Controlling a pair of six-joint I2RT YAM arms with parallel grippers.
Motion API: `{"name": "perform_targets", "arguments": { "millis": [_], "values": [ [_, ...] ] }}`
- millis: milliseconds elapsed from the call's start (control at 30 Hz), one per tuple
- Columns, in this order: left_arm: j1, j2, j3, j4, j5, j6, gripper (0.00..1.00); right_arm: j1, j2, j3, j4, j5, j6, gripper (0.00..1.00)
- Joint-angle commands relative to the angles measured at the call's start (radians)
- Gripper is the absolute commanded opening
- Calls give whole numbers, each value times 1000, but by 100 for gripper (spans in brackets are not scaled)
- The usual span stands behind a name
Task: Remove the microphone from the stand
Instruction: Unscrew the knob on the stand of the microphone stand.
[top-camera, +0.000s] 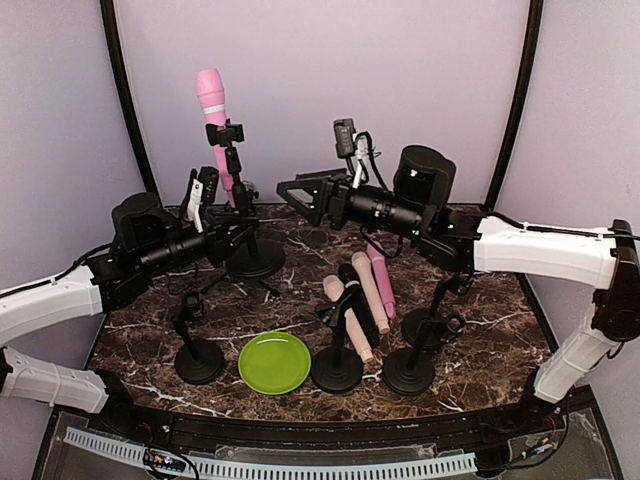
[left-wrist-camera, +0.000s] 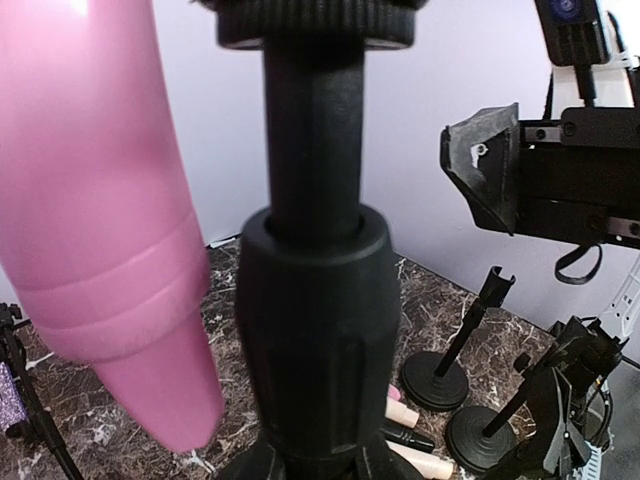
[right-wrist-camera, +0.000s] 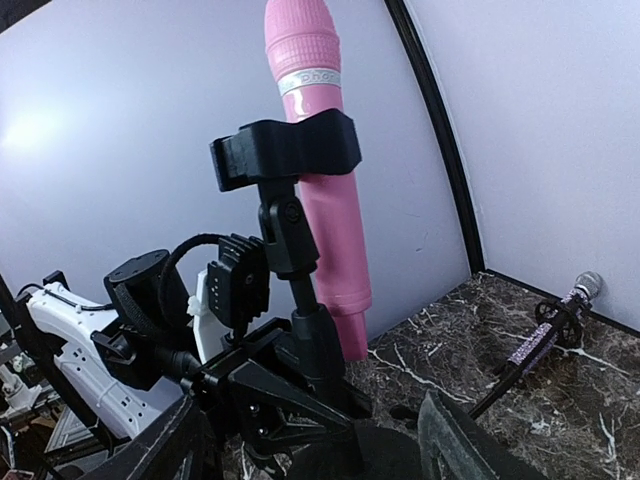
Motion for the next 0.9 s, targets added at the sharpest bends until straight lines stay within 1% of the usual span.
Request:
{"name": "perform_targets", "arguments": {
  "millis": [0,100,233,400,700,867],
  "values": [
    [3,-10,48,65,-15,9,0,81,66,111,-114,164,-56,73],
    [4,-6,47,74,6,9,0,111,118,183,-168,222,-78,69],
    [4,-5,42,89,29,7,0,125,177,246,-197,255,-78,62],
    [3,1,44,91,53,7,0,134,230,310,-233,243,-90,50],
    [2,19,58,84,95,11,0,140,287,389,-260,221,-125,37],
    [2,27,68,77,118,19,0,137,297,400,-268,217,-133,22]
  ]
}}
